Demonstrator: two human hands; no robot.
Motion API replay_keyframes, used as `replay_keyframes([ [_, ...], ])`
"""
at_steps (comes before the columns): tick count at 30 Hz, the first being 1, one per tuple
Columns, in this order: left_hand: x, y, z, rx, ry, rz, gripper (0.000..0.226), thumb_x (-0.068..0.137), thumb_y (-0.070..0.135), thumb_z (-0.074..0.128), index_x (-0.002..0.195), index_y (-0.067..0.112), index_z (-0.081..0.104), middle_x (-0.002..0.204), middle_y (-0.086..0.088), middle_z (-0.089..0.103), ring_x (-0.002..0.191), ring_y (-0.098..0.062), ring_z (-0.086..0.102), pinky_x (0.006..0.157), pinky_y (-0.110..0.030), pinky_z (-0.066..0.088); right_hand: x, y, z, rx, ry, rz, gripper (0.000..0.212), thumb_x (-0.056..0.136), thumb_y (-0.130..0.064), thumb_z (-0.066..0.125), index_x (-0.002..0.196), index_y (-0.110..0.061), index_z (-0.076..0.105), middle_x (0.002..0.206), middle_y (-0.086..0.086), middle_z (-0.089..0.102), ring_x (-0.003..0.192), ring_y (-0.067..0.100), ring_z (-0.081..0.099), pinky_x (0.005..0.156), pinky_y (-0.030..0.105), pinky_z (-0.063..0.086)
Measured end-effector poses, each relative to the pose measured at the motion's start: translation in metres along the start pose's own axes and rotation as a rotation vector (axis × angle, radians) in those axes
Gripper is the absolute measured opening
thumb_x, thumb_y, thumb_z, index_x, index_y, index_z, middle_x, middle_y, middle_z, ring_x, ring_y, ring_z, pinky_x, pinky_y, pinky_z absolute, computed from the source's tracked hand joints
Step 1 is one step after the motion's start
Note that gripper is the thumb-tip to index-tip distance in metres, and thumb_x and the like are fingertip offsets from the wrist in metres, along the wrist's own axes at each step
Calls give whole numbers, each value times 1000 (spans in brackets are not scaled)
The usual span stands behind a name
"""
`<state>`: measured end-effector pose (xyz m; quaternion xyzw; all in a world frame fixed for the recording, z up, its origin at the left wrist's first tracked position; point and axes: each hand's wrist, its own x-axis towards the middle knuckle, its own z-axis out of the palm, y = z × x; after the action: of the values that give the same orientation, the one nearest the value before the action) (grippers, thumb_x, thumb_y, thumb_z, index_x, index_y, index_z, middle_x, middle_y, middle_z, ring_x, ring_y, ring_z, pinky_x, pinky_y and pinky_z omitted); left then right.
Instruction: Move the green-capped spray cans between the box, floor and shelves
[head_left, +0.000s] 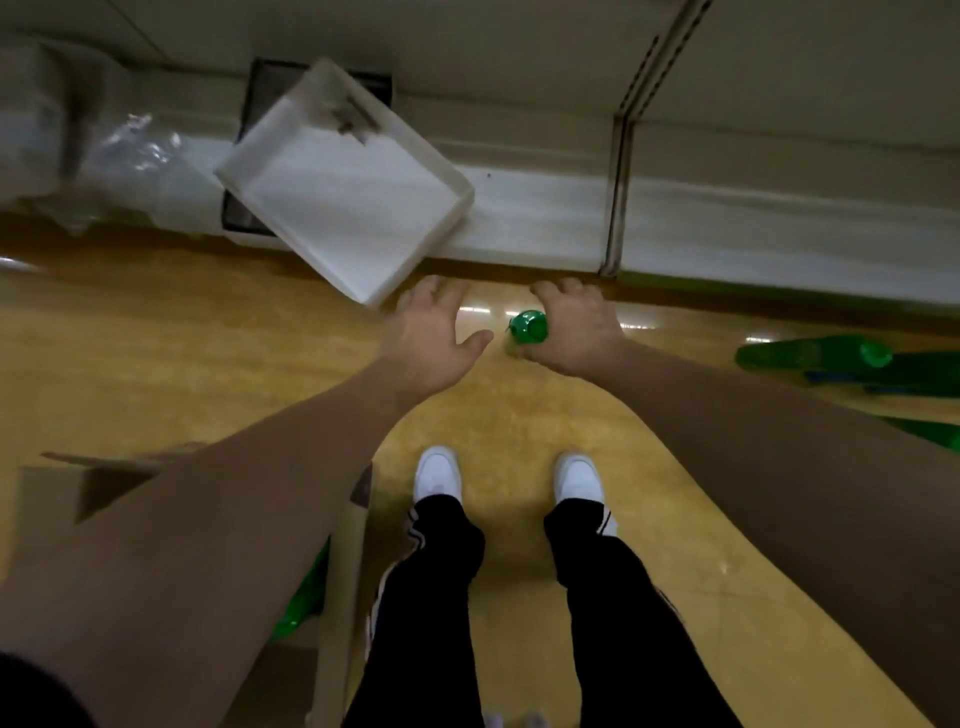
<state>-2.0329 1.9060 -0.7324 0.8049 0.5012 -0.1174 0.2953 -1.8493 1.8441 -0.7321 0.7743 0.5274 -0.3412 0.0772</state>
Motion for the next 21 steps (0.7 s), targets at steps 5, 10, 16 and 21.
replay_keyframes([
  [5,35,-31,69,-37,-4,-10,72,95,58,54,155,24,33,158,-11,32,142,-32,34,113,-46,37,56,16,70,-32,-35,-8,82,78,-52,78,145,-21,42,142,14,47,128,36,45,102,47,45],
  [10,60,-50,121,-135,29,-57,72,95,58,55,155,24,34,158,-9,35,142,-30,35,111,-46,39,102,24,122,16,0,-19,85,77,-39,84,146,-19,39,142,15,45,129,35,44,101,49,47],
  [16,59,-71,146,-169,13,-126,74,94,60,56,155,23,35,158,-9,34,143,-31,34,111,-46,39,116,34,143,34,93,-57,54,78,-12,79,125,-13,52,122,15,49,108,34,54,86,40,53],
  [21,34,-65,116,-202,29,-182,74,94,58,57,155,23,34,159,-10,33,144,-33,32,113,-46,36,86,24,112,20,100,-106,57,77,-7,77,127,-11,52,121,16,50,106,33,55,83,40,54],
])
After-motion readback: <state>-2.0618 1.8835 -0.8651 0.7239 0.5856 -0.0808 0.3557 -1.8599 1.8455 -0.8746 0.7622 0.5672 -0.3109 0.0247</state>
